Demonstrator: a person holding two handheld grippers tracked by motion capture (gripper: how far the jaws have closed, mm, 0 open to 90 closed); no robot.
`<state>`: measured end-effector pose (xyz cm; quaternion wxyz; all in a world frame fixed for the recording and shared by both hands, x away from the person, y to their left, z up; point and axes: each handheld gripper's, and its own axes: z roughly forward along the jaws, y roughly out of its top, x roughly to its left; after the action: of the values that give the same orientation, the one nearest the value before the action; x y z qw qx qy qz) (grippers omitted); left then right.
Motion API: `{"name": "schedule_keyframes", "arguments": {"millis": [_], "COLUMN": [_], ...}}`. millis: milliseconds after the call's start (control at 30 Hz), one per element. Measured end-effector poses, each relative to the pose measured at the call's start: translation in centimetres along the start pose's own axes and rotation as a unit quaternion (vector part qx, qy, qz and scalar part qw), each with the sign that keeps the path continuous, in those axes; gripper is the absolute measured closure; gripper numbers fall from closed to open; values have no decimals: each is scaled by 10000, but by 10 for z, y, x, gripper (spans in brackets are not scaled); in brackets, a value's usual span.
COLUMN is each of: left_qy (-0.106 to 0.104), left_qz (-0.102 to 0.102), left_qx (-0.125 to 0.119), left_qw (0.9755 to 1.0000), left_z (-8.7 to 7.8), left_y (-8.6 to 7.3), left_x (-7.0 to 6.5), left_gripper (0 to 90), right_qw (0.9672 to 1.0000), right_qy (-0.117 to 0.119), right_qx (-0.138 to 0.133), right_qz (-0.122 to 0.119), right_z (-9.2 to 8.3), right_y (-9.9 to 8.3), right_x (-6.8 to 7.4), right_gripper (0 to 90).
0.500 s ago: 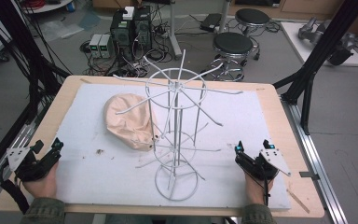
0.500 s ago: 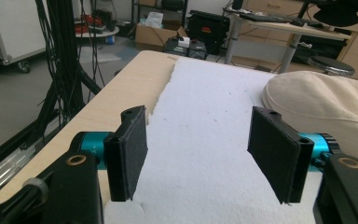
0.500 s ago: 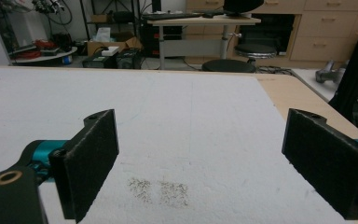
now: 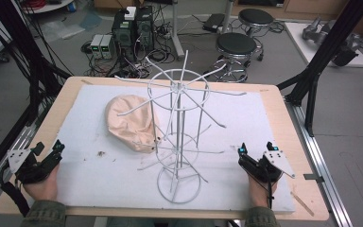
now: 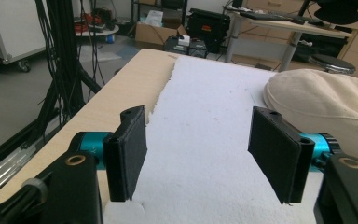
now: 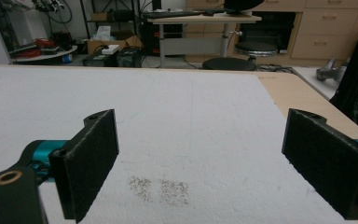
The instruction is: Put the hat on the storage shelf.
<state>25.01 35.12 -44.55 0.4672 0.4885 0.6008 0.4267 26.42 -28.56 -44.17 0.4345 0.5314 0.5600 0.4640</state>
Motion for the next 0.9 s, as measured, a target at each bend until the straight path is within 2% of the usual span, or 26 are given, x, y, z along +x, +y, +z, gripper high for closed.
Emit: {"name": "schedule_keyframes", "arguments": {"millis": [667, 900], "left_qy": [-26, -71], "left_qz": [-5, -11], "left_qx": [70, 132], "left_qw": [10000, 9999], "left_z": [2, 3], "left_y": [0, 1], "left_x": [0, -5], "left_gripper": [369, 368], "right_qw": [10000, 10000], "right_qy": [30, 31], "right_qx": [59, 74], "right_qz": [-13, -20], "right_z": [1, 2], "right_y": [0, -1], "right_x": [0, 0], "right_gripper": [98, 98]}}
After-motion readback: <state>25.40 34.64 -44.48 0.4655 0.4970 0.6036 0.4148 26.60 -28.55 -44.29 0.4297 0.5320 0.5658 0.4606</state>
